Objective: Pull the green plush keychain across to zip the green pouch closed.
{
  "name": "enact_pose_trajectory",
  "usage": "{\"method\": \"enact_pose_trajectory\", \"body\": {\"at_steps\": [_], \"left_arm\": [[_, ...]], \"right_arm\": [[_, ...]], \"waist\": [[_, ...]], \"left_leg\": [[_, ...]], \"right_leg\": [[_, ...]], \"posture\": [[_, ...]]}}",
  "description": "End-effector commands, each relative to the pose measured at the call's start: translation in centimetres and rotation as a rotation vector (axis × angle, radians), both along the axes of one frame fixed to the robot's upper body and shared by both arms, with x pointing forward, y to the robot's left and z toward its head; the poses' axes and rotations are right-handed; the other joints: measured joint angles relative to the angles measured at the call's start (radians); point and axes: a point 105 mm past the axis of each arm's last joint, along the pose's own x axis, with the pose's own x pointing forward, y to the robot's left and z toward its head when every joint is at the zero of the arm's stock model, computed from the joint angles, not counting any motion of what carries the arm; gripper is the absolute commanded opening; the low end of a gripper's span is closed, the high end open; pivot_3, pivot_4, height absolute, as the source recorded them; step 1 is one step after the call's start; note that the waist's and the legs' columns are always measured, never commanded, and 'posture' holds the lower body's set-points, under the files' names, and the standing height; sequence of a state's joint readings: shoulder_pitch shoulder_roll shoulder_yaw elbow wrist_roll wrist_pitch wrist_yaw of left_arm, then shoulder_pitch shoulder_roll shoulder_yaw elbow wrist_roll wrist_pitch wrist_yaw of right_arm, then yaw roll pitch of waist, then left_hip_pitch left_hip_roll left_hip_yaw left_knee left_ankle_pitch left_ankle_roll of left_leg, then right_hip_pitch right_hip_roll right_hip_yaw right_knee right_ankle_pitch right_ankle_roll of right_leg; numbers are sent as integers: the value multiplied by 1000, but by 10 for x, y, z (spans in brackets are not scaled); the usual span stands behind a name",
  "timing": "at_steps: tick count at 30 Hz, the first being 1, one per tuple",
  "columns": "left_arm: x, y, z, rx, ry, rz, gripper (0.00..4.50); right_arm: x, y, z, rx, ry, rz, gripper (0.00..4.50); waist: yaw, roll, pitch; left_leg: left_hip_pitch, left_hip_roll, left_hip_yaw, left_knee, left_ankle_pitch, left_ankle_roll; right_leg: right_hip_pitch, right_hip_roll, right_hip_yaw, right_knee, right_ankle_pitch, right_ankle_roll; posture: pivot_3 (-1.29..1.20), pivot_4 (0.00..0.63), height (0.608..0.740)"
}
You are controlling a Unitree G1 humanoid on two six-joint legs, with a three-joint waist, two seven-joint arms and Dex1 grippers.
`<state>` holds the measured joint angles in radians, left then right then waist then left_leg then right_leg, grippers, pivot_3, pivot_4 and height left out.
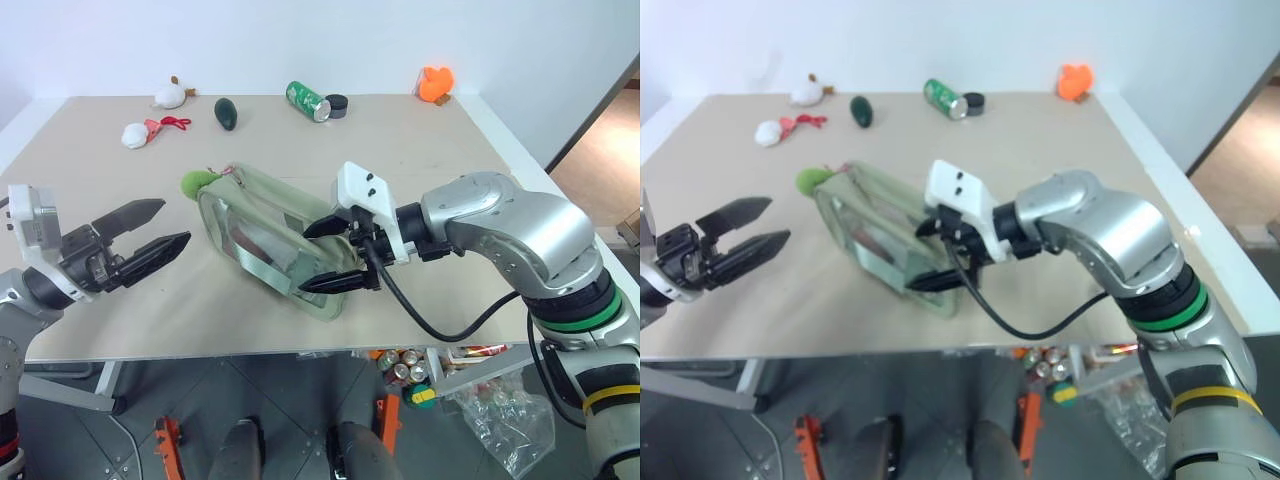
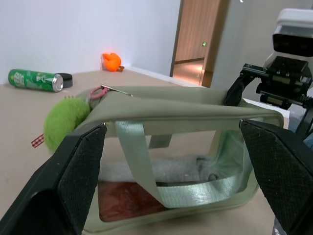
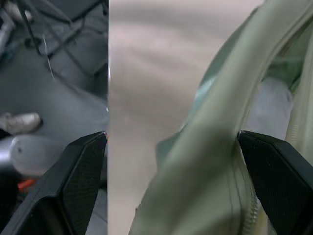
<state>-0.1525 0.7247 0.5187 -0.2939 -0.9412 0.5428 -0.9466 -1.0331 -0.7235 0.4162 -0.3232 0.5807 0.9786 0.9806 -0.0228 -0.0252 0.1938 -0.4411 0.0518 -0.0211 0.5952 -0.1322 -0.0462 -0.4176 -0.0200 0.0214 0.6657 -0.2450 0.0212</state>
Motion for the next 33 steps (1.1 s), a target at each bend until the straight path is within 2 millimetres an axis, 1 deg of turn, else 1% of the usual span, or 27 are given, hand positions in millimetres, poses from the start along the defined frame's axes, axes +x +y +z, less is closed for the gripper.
{"method": "enact_pose_trajectory", "body": {"at_steps": [1,4,5,6,7,8,10,11,13,17,18,20,23,26,32,33], "left_arm": [[-5,-2,10,18,-63,7,4500],[-5,-2,10,12,-67,12,4500],[-5,-2,10,10,-69,12,4500],[-5,-2,10,8,-71,13,4500],[-5,-3,10,6,-72,14,4500],[-5,-3,10,5,-74,14,4500],[-4,-3,10,1,-76,16,4500],[-4,-3,10,-1,-77,17,4500],[-3,-3,10,-4,-77,19,4500],[-2,-3,8,-9,-77,20,4500],[-2,-3,8,-11,-77,20,4500],[0,-3,8,-16,-76,22,4500],[1,-2,8,-24,-75,25,4500],[1,-1,8,-27,-73,26,4500],[2,-1,6,-39,-65,27,4500],[2,-1,6,-41,-64,27,4500]], "right_arm": [[2,1,9,-12,-86,6,4443],[7,4,11,4,-104,-5,4443],[8,4,13,11,-113,-7,4211],[11,5,16,25,-124,-14,3810],[13,5,18,33,-135,-19,3636],[14,5,19,37,-142,-23,3140],[16,4,19,31,-162,-24,2745],[18,3,18,27,-169,-26,2284],[20,1,16,17,-178,-29,1553],[22,-2,13,-2,-186,-26,190],[22,-3,12,-7,-187,-27,81],[26,-9,12,-22,-202,-35,81],[29,-19,15,-46,-273,-9,81],[35,-32,26,-41,-388,24,81],[41,-68,35,-29,-442,104,81],[42,-71,39,2,-452,120,81]], "waist": [[0,0,0],[0,0,0],[0,0,0],[0,0,0],[0,0,0],[0,0,0],[0,0,0],[0,0,0],[0,0,0],[0,0,0],[0,0,0],[0,0,0],[0,0,0],[1,-1,0],[0,-1,0],[0,-1,0]], "left_leg": [[0,0,0,0,0,0],[0,0,1,0,0,0],[0,0,1,0,0,0],[0,0,1,0,0,0],[0,0,1,0,0,0],[0,0,1,0,0,0],[0,0,1,0,0,0],[0,0,1,0,0,0],[0,0,1,0,0,0],[0,0,1,0,0,0],[0,0,1,0,0,0],[0,0,1,0,0,0],[0,0,1,0,0,0],[0,0,1,0,0,0],[0,0,2,1,0,0],[0,0,2,1,0,0]], "right_leg": [[0,0,0,0,0,0],[0,0,1,0,0,0],[0,0,1,0,0,0],[0,0,1,0,0,0],[0,0,1,0,0,0],[0,0,1,0,1,0],[0,0,1,0,1,0],[0,0,1,0,1,0],[0,0,1,0,1,0],[0,0,1,0,1,1],[0,0,1,0,1,1],[-1,0,1,0,1,1],[-1,0,2,0,1,1],[0,0,2,0,1,1],[0,0,2,0,1,2],[0,1,3,0,2,2]], "posture": [[0,150,740],[0,150,740],[0,150,740],[0,150,740],[0,150,740],[0,150,740],[0,150,740],[0,150,740],[0,150,740],[0,150,740],[0,150,740],[0,150,740],[0,150,740],[0,150,740],[0,150,740],[0,150,740]]}}
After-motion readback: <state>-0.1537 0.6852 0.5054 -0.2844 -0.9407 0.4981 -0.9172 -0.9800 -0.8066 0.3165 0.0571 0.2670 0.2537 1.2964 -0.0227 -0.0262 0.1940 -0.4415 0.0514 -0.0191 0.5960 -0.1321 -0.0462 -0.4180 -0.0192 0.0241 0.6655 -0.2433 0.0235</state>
